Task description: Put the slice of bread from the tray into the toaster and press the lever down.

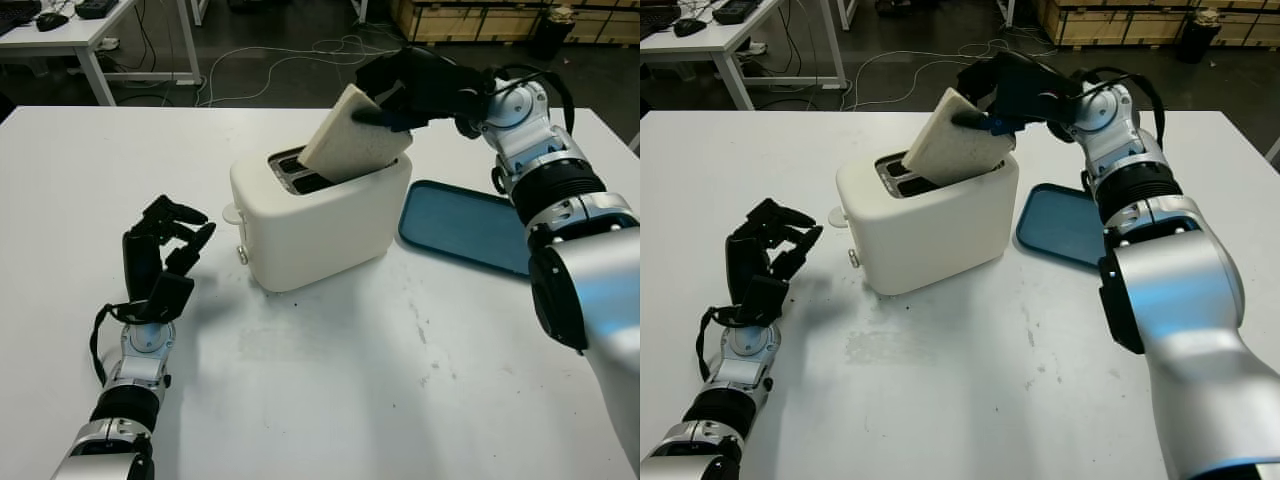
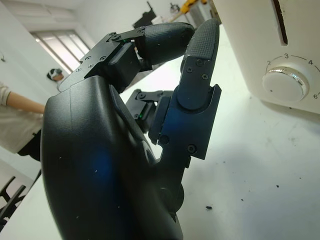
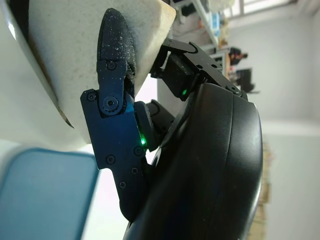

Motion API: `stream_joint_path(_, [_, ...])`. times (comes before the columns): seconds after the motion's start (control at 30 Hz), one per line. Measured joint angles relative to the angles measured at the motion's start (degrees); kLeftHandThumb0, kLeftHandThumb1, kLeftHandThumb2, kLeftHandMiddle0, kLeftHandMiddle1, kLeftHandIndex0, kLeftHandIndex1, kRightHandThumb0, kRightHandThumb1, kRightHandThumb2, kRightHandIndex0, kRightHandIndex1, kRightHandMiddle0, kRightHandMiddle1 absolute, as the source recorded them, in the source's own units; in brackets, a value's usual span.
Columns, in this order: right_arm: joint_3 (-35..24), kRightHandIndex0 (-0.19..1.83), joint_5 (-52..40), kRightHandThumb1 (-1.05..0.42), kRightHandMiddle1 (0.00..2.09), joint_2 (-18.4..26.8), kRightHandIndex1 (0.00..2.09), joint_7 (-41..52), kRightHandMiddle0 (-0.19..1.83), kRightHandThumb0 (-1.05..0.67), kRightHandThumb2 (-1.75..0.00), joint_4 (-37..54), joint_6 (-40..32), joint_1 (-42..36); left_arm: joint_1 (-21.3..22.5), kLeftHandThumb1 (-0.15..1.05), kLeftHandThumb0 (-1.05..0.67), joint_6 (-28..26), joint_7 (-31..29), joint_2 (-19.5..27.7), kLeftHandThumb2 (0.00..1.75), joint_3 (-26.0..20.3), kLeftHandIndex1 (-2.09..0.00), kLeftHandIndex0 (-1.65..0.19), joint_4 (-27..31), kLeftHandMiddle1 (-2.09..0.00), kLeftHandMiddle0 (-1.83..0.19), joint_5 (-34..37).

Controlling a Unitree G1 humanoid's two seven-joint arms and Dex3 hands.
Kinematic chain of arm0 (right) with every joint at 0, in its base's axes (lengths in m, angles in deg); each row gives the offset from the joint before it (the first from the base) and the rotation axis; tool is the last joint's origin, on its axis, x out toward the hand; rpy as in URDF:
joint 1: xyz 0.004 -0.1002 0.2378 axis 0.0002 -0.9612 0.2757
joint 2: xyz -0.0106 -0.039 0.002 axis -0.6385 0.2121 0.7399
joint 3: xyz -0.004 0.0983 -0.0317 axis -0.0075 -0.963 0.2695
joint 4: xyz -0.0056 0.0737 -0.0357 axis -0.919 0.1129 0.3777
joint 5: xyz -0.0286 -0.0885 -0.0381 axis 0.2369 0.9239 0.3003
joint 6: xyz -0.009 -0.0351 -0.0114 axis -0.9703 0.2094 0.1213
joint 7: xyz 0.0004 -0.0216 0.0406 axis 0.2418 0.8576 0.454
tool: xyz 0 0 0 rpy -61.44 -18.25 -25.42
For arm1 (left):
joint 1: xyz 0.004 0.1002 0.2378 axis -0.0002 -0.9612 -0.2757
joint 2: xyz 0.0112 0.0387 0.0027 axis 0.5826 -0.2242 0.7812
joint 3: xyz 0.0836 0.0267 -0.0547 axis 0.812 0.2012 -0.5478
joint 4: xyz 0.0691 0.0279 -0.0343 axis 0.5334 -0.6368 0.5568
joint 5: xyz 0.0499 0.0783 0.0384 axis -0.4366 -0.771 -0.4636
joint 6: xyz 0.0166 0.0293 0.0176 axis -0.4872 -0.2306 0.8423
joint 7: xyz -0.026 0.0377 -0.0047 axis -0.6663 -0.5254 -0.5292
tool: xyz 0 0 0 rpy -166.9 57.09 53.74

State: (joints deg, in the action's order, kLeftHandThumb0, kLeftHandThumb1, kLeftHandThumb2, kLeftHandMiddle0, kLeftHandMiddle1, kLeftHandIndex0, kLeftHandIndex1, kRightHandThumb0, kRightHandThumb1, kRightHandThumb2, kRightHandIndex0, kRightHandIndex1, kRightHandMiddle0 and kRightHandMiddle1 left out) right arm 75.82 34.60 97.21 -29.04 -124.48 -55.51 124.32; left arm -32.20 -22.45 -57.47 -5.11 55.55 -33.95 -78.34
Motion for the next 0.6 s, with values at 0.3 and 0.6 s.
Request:
stream_joint_path(0.3, [3.15,1.09,2.57,-0.92,1.75,-0.29,1.75,-0.77,0.84,-0.55,-0.32,1.05,8.01,0.27,-0.02,0.92,-0.62,-0.52,1.32,-0.1,0.02,0.13,-1.37,-0.64,0.16,-1.53,-0.69,-0.52])
stream_joint_path(0.6, [9.97,1.12,10.02,-0.92,1.54,-1.71,1.75,-6.12,0.86,-0.61,-0.34,3.06,16.0,0.25,-0.13,0.92,-0.61,-0.51,1.55,-0.2,0.01,0.18,-1.36,-0.65,0.34,-1.52,-0.69,-0.46])
